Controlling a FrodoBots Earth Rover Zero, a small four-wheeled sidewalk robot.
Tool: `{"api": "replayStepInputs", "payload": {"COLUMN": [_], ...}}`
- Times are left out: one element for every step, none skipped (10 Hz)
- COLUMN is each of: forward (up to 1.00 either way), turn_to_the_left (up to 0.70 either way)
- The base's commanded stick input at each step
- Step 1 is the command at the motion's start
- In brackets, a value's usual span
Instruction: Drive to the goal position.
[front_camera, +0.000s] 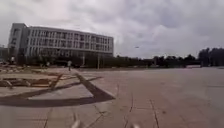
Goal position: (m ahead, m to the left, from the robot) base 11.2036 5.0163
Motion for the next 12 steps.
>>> {"api": "replayStepInputs", "payload": {"forward": [0.85,0.85,0.85,0.85,0.85,0.85,0.85,0.85,0.85,0.85,0.85,0.85], "turn_to_the_left": [0.10,0.14,0.17,0.17,0.16,0.07,0.03,0.00,0.00,0.00,0.00,0.00]}}
